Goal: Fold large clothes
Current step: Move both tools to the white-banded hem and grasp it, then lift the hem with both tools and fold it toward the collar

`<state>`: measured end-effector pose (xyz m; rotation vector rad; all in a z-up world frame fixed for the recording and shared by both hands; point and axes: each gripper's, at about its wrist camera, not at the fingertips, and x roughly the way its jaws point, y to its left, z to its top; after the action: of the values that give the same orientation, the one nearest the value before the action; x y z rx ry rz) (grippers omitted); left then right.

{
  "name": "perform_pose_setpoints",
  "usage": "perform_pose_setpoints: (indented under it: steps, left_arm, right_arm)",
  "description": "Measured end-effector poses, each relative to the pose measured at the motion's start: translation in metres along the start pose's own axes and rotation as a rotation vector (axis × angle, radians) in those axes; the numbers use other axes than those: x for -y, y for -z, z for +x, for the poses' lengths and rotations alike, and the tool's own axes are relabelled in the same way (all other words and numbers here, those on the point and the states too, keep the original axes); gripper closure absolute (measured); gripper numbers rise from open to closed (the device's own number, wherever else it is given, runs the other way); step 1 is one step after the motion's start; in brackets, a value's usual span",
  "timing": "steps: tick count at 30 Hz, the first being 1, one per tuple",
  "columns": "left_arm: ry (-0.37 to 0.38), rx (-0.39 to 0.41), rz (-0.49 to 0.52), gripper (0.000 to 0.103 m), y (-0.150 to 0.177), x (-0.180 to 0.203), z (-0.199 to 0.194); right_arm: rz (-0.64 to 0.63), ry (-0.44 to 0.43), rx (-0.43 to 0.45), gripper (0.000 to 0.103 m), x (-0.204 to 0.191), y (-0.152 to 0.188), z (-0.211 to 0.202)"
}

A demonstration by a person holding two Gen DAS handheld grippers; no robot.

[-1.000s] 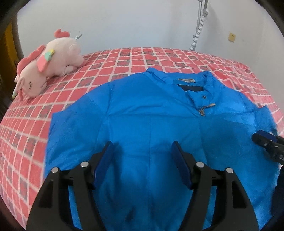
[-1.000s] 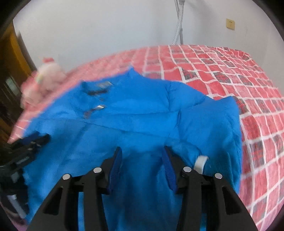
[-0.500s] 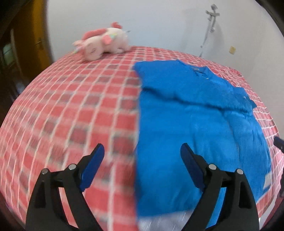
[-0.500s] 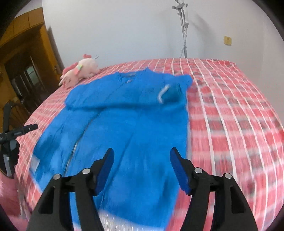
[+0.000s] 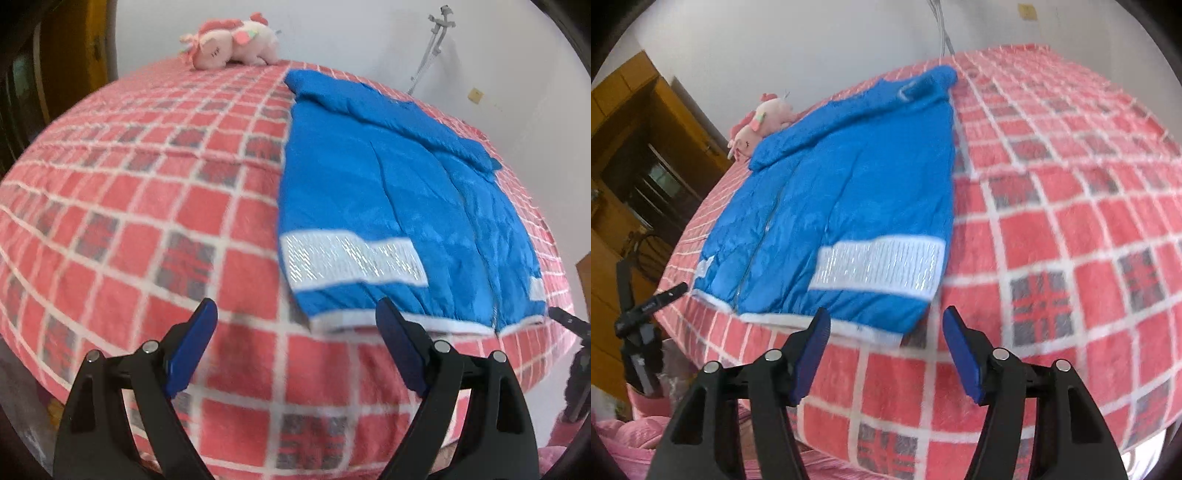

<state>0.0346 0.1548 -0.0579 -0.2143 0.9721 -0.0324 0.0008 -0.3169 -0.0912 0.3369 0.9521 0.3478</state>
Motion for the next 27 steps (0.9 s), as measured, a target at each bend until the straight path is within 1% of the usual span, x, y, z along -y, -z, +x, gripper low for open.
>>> perform_pose_setpoints:
  steps: [3,6,11,12,13,15,17,20,22,24,25,26,27]
  left_arm:
    - [0.018,-0.016,-0.009,0.016,0.002,0.002,0.009]
    - [0.06,-0.025,-0.02,0.016,0.0,0.004,0.019]
    - [0.065,-0.022,0.002,0.017,-0.001,0.015,0.028]
    - [0.066,-0.025,0.007,0.02,-0.001,0.017,0.029]
    - [0.065,-0.026,0.014,0.023,-0.001,0.018,0.03]
    - [0.066,-0.028,0.025,0.033,0.0,0.02,0.029]
    - [0.081,-0.033,0.033,0.041,0.001,0.023,0.028]
    - [0.093,-0.036,0.026,0.045,0.0,0.022,0.029]
    - [0.1,-0.035,0.015,0.05,0.0,0.02,0.028]
    - [0.11,-0.033,0.006,0.064,-0.001,0.019,0.027]
    - [0.122,-0.039,-0.002,0.065,0.0,0.018,0.026]
    - [0.121,-0.04,-0.009,0.071,0.0,0.018,0.024]
    - [0.113,-0.036,-0.008,0.079,0.0,0.018,0.022]
  right_arm:
    - [0.02,-0.021,-0.023,0.044,0.003,0.001,0.011]
    - [0.037,-0.034,-0.032,0.047,0.005,-0.001,0.02]
    - [0.056,-0.055,-0.031,0.051,0.009,-0.003,0.023]
    - [0.061,-0.058,-0.032,0.054,0.01,-0.002,0.024]
    - [0.056,-0.046,-0.031,0.061,0.01,-0.002,0.025]
    - [0.05,-0.033,-0.025,0.066,0.01,-0.001,0.024]
    - [0.057,-0.041,-0.025,0.074,0.01,-0.001,0.025]
    - [0.059,-0.051,-0.029,0.081,0.009,-0.001,0.027]
    - [0.058,-0.053,-0.031,0.083,0.008,-0.001,0.028]
    - [0.068,-0.062,-0.033,0.088,0.009,-0.002,0.026]
    - [0.068,-0.067,-0.032,0.09,0.008,-0.003,0.024]
    - [0.065,-0.066,-0.029,0.092,0.006,-0.004,0.022]
    - [0.056,-0.065,-0.019,0.092,0.004,-0.005,0.019]
